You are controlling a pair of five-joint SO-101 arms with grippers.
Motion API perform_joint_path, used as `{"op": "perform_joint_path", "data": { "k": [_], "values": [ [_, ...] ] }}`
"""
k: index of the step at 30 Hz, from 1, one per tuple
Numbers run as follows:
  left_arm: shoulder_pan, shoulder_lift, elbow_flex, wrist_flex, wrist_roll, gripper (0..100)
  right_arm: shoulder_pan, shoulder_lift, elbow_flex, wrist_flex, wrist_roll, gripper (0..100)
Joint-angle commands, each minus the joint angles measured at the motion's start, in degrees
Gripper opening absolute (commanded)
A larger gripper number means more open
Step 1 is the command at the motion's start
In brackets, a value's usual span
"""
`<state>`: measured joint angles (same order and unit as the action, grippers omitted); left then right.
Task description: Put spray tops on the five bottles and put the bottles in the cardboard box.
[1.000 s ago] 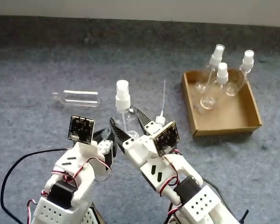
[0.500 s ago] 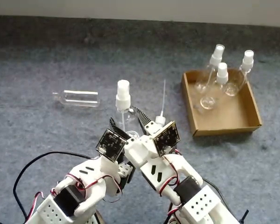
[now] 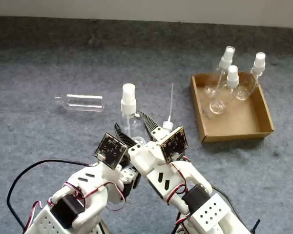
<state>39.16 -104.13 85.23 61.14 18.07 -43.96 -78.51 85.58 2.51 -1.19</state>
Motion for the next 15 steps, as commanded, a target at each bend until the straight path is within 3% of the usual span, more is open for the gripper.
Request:
{"op": "perform_joint_path", "data": {
  "k": [1, 10, 15],
  "values": [
    [-7.0, -0.7, -3.2, -0.4, 0.6, 0, -0.7, -1.0, -3.3, -1.4, -0.4, 9.3],
    [-15.6, -0.7, 4.6, -12.0, 0.4, 0, -0.7, -1.0, -3.3, -1.4, -0.4, 9.3],
    [-16.3, -0.7, 5.3, -13.0, 0.4, 0, -0.3, -1.0, -3.3, -1.4, -0.4, 9.3]
  ]
}}
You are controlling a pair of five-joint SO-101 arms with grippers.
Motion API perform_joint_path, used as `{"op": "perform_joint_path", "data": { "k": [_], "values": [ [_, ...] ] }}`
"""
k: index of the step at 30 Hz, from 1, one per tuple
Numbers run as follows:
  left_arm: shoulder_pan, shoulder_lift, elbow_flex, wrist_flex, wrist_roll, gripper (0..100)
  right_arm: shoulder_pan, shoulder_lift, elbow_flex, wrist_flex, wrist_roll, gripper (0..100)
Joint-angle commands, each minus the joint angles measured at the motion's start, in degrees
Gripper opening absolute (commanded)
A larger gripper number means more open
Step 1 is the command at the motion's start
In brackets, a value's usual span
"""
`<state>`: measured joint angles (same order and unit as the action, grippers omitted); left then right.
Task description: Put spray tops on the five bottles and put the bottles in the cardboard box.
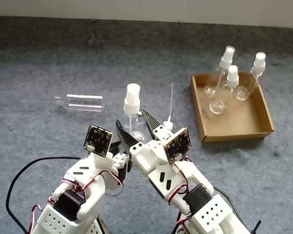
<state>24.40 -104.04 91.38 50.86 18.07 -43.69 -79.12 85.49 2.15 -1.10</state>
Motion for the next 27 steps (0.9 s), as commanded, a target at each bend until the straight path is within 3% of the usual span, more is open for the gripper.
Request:
{"op": "perform_joint_path", "data": {
  "k": [1, 14, 20, 27],
  "values": [
    [-1.5, -0.7, -0.8, -2.7, 0.4, 0, -0.6, -0.4, -3.2, -1.0, -0.4, 9.3],
    [-1.6, -0.7, -0.6, -2.7, 0.3, 0, 1.1, -0.3, -4.2, -1.4, -0.4, 9.3],
    [-1.1, -0.7, -1.0, -2.7, 0.3, 1, 5.9, 3.6, -13.7, -0.9, -0.4, 9.3],
    [-1.1, -0.7, -1.5, -3.1, 0.4, 1, 6.1, 14.9, -21.8, -0.9, -0.7, 9.3]
  ]
}}
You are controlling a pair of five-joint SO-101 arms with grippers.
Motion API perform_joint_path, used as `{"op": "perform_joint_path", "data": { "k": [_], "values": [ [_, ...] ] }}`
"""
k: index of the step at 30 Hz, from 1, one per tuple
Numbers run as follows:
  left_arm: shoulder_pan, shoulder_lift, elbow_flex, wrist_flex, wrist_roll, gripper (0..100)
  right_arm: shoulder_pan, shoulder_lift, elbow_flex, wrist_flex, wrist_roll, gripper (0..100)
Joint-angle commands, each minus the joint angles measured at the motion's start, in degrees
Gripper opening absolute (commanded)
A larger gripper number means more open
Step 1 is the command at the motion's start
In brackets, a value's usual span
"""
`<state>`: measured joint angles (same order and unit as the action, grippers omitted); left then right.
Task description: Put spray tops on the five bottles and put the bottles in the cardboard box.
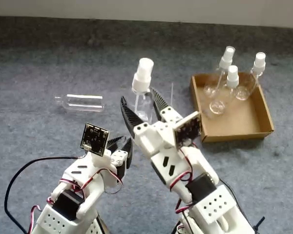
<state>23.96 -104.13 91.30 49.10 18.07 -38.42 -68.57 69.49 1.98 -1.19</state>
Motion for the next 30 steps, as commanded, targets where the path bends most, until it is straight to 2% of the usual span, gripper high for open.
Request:
{"op": "perform_joint_path", "data": {
  "k": [1, 5, 11, 19, 25, 30],
  "values": [
    [-0.7, -0.7, -2.3, -1.3, 0.5, 1, 0.8, 5.8, -6.3, -1.2, -0.7, 9.3],
    [-0.7, -0.7, -4.8, -1.1, 0.6, 1, 0.7, 9.9, -6.7, -1.4, -0.8, 9.3],
    [-0.7, -0.7, -5.1, -1.0, 0.6, 1, -5.1, 16.1, -6.8, -8.0, -0.4, 9.3],
    [-0.7, -0.7, -5.2, -1.1, 0.6, 1, -6.7, 27.7, -13.7, -9.8, -0.8, 9.3],
    [-3.0, -0.7, -5.2, -1.2, 0.6, 1, -14.5, 25.2, -13.8, -9.4, -0.4, 9.3],
    [-8.7, -0.7, -5.2, -1.3, 0.6, 1, -13.8, 21.4, -13.4, -7.4, -0.4, 9.3]
  ]
}}
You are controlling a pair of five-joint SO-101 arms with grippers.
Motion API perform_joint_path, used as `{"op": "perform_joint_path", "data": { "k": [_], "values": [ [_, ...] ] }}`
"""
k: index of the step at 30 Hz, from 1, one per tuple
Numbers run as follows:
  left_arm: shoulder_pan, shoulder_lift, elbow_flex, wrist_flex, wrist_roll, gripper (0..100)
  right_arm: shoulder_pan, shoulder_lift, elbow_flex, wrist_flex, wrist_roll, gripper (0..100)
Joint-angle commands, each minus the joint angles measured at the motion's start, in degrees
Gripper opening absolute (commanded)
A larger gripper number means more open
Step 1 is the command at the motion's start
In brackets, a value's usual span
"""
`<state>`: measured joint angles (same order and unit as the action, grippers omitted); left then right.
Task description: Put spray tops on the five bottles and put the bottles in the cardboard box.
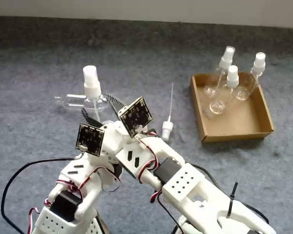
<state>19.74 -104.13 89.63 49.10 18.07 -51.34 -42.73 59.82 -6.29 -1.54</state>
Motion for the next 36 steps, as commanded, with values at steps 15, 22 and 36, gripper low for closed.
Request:
{"op": "perform_joint_path", "data": {
  "k": [15, 22, 36],
  "values": [
    [-10.4, -0.7, -2.9, -5.5, 0.6, 1, 1.6, -11.1, -3.6, 12.7, -0.2, 9.3],
    [-10.5, -0.7, -0.7, -5.8, 0.6, 1, 5.0, -11.1, 0.5, 12.6, -0.1, 9.3],
    [-10.6, -0.7, -1.0, -5.8, 0.6, 1, 7.7, -11.1, 4.2, 12.3, 0.0, 9.3]
  ]
}}
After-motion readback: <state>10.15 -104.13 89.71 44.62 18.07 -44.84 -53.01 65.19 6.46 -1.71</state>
